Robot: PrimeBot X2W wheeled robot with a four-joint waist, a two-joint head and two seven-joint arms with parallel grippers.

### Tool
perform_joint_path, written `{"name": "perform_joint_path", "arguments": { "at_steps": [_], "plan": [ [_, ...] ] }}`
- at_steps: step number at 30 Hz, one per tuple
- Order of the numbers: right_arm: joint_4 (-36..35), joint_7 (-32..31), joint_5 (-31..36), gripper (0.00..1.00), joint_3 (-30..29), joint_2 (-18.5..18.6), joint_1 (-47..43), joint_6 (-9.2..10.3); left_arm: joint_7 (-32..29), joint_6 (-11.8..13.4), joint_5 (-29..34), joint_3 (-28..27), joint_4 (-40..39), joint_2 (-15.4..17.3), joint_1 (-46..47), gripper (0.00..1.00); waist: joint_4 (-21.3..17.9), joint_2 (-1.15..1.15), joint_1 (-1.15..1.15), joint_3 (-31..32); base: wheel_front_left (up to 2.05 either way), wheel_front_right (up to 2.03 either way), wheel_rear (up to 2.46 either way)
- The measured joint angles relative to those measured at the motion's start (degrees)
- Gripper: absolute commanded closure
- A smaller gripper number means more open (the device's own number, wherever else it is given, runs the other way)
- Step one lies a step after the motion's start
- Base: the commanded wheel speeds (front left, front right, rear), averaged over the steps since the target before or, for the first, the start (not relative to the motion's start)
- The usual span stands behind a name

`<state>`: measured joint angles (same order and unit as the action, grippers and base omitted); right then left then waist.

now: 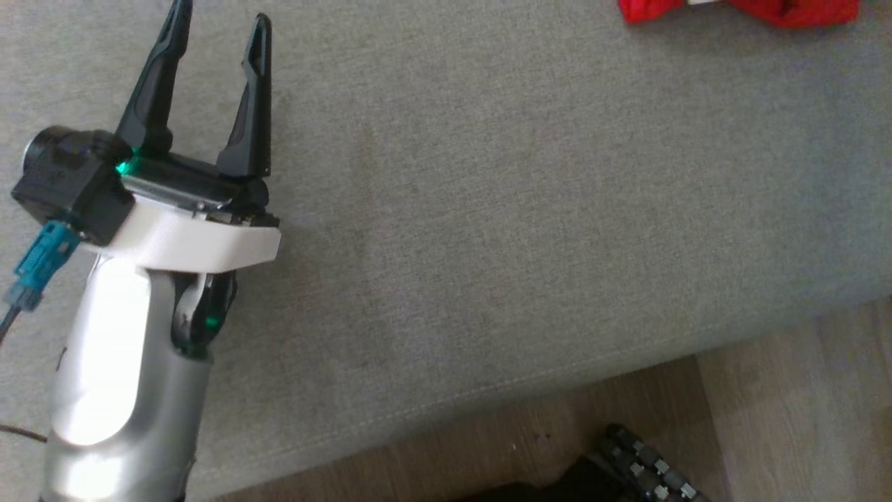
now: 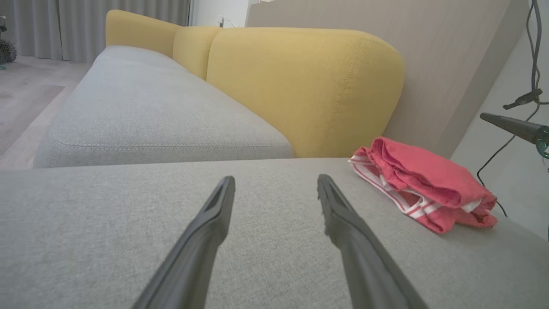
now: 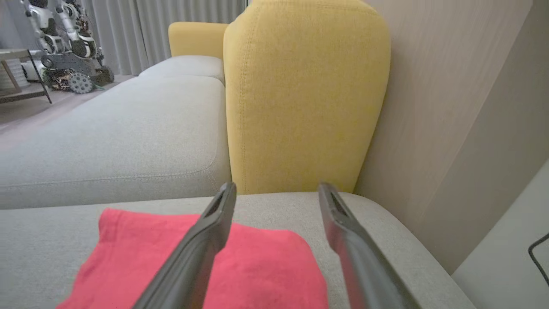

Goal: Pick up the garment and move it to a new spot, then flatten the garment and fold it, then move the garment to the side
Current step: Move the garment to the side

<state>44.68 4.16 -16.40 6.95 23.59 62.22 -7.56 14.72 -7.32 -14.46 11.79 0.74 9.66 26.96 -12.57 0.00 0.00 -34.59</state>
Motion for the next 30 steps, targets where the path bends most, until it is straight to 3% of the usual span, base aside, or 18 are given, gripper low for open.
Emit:
{"name": "perform_joint_path", "arguments": {
  "at_steps": [4, 9, 13, 22, 30],
  "plan": [
    [-3.44, 0.0, -0.01, 0.0, 0.14, -0.29, -0.45, 0.0, 0.0, 0.0, -0.87, -0.24, 0.41, -1.42, -0.59, 0.0, 0.95, 0.0, 0.0, 1.97, 0.0, 0.0, 0.0],
    [-10.96, 0.29, -0.32, 0.0, 3.09, -3.7, -4.9, 0.01, 0.0, 0.04, -1.46, -2.66, 0.51, -4.27, -2.96, 0.0, 2.94, 0.0, 0.0, 5.74, 0.0, 0.0, 0.0],
    [-17.33, 2.4, -1.26, 0.0, 5.49, -7.1, -11.26, 0.0, 0.0, 0.08, -2.63, -5.25, 0.43, -5.9, -4.72, 0.0, 4.97, 0.0, 0.0, 9.17, 0.0, 0.0, 0.0],
    [-24.47, 7.2, 0.44, 0.0, 2.94, -14.25, -30.02, 0.01, -0.01, 0.54, -2.52, -7.12, 0.14, -7.3, -14.34, 0.0, 10.79, 0.0, -0.01, 17.53, 0.0, 0.0, 0.0],
    [-29.84, 9.88, 6.65, 0.0, -2.92, -18.42, -41.53, 0.01, -0.01, 4.86, -2.11, -6.35, -0.82, -7.27, -19.05, 0.0, 14.69, 0.01, -0.01, 22.01, 0.0, 0.0, 0.0]
  ]
}}
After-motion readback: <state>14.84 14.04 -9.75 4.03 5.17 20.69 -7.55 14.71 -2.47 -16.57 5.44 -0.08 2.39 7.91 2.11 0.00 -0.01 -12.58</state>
